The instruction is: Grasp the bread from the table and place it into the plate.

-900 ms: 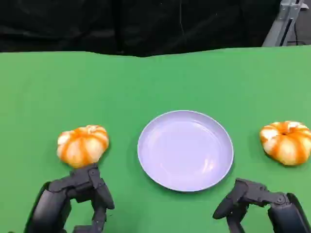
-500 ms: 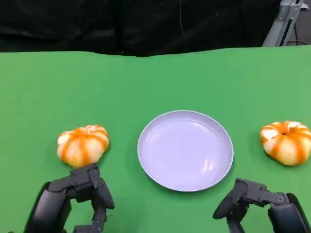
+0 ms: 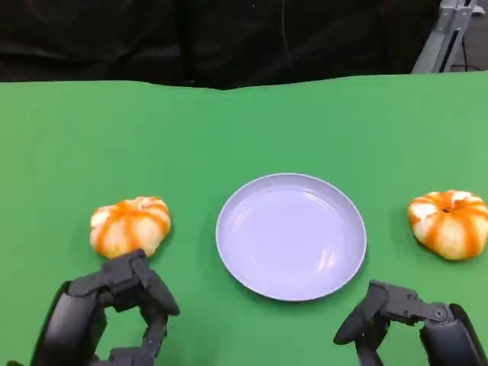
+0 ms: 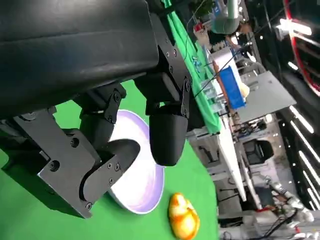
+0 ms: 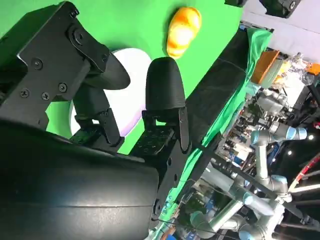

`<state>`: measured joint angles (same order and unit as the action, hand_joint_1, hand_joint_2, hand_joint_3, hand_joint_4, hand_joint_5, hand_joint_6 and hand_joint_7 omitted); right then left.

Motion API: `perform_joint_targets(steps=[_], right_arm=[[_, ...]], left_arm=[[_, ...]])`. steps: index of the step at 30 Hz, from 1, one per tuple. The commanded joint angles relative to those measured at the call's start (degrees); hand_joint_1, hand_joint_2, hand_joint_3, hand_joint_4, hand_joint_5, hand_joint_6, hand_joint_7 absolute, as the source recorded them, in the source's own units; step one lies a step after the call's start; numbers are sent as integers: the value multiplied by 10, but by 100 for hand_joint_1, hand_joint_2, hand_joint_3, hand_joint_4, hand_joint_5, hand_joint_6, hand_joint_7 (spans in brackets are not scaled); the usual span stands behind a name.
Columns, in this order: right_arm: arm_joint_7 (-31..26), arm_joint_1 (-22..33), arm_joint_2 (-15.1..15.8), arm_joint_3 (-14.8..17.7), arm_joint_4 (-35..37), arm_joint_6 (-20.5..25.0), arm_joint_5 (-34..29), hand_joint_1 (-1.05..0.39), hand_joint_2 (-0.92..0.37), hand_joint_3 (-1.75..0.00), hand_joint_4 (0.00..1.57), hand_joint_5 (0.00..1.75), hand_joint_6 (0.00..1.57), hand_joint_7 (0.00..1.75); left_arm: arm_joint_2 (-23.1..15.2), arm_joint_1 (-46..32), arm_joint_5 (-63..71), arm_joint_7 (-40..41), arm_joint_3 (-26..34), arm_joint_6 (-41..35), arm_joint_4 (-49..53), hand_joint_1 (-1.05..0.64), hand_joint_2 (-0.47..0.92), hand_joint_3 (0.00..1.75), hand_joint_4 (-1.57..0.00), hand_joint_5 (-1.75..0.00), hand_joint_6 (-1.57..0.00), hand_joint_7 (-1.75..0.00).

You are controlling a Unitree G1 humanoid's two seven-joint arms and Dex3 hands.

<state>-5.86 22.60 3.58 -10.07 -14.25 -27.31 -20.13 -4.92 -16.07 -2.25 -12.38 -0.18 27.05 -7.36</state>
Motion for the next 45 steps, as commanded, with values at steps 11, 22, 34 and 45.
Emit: perform_joint_targets(steps=[11, 22, 34, 45], right_arm=[[-3, -4, -5, -2, 6, -6, 6, 8, -22, -145, 85, 154, 87, 126], [-3, -1, -4, -3, 7, -7, 2, 9, -23, -144, 85, 153, 87, 126], [-3, 1, -3, -3, 1, -5, 0, 7, -23, -142, 86, 150, 88, 124], [-4, 5, -6, -7, -6, -2, -2, 8, -22, -145, 86, 150, 88, 123]], left_arm=[[-132, 89, 222, -1, 9, -232, -88, -39, 91, 4, -28, -48, -36, 0], [-177, 193, 473, 13, -85, -342, -32, -62, 92, 1, -28, -29, -30, 0], [-138, 369, 570, 76, -211, -394, 272, -57, 92, 2, -35, -29, -32, -2], [-135, 431, 503, 264, -235, -232, 460, -20, 91, 9, -84, -173, -71, -154]])
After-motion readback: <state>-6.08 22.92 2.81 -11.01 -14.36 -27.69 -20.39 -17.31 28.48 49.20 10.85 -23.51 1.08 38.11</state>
